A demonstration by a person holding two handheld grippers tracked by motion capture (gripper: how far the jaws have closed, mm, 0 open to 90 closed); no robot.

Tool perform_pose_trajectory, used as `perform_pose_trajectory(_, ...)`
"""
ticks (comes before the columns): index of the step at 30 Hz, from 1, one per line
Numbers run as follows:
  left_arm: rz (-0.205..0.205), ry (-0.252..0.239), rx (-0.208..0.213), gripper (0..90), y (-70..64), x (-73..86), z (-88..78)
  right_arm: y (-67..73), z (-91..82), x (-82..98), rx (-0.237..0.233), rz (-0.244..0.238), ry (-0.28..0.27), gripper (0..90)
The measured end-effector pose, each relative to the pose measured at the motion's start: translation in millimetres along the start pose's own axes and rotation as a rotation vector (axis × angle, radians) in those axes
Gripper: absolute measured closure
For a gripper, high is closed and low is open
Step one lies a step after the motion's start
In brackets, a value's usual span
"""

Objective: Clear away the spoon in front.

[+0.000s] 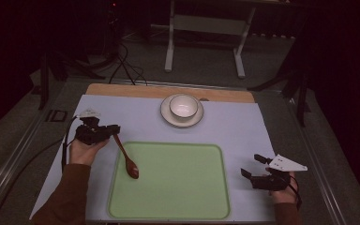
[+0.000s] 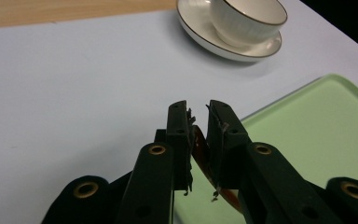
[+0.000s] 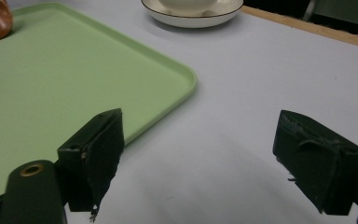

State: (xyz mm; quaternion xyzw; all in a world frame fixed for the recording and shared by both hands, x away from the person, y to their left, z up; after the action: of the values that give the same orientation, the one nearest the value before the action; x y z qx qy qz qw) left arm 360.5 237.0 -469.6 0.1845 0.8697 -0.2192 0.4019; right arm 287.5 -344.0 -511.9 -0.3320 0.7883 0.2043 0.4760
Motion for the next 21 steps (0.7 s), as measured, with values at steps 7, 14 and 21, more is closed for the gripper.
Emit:
perform_pose_trajectory(7, -0.003, -0.015, 0.054, 79.1, -5.7, 12.4, 12.7, 0.3, 0.4, 0.0, -0.001, -0.002, 0.002, 16.2)
perform_pose_trajectory(14, 0.014, -0.011, 0.069, 78.1, -7.9, 22.2, 19.0, 0.5, 1.4, 0.0, -0.002, 0.000, 0.004, 16.2)
perform_pose_trajectory(21, 0.026, -0.020, 0.077, 77.9, -7.9, 24.7, 21.3, 0.8, 1.1, -0.2, -0.004, -0.002, 0.006, 16.2)
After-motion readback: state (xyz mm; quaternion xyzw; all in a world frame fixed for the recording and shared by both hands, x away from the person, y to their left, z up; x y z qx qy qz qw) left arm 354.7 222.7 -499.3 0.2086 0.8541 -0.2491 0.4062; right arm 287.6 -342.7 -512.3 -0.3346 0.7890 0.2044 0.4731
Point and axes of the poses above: each handheld gripper's, and its own axes: z roughly forward along the jaws, x roughly out of its underside, y roughly to its left, the point moved 1 cm from there along z, roughly forward along the jaws, and after that the axes turned 2 degrees about -x, right-handed, at the moved point
